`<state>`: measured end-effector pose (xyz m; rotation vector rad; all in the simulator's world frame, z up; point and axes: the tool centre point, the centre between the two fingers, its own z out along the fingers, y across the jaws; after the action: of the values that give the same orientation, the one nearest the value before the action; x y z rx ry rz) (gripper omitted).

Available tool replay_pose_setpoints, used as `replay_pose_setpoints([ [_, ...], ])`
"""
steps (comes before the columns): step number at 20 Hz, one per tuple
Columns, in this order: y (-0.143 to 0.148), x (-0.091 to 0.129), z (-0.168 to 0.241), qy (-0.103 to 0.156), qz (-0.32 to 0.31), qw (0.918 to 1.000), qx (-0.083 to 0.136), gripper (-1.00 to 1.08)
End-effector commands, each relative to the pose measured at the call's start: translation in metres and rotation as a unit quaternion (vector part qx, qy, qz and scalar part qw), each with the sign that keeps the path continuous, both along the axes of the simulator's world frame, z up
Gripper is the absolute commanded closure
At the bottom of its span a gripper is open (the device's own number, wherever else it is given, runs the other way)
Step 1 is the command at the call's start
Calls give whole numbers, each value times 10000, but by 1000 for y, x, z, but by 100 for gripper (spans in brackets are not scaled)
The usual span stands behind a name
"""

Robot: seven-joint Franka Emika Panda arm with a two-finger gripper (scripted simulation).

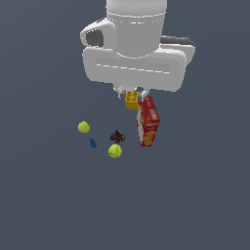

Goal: Pick up a designated object from a clutter of objects.

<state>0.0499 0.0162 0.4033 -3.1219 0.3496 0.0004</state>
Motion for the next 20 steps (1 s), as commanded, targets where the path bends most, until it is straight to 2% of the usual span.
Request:
replay_pose_setpoints([
  [1, 0, 0, -1, 1, -1, 10000, 0, 108],
  [8, -2, 3, 3, 1, -1, 10000, 0, 108],
  [20, -14, 20, 23, 1, -1, 10000, 0, 108],
])
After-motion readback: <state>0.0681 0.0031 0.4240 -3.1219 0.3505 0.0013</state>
